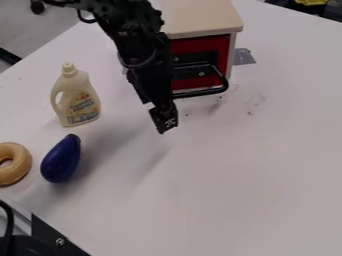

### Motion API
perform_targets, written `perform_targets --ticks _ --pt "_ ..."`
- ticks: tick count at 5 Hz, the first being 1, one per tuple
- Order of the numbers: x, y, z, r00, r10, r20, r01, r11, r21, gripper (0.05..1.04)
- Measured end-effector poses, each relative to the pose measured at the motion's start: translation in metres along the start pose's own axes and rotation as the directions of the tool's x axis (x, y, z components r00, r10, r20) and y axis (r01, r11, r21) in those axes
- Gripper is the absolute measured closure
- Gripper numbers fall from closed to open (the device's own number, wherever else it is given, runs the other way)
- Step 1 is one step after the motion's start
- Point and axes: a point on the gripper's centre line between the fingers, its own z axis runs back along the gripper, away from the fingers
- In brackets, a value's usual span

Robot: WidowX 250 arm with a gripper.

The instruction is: Open the drawer

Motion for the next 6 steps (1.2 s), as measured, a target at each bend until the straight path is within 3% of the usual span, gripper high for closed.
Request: perform_targets --ticks 3,5,6 --pt "0.032 -0.004 -0.002 1.0 -0.007 0.026 0.007 1.0 0.003 0.089" --pt "0.036 -0.009 -0.018 0.999 0.033 0.007 -0.033 0.998 0.043 0.089" --pt "0.042 -0.01 -0.022 1.0 0.022 0.017 -0.024 0.996 0.086 0.088"
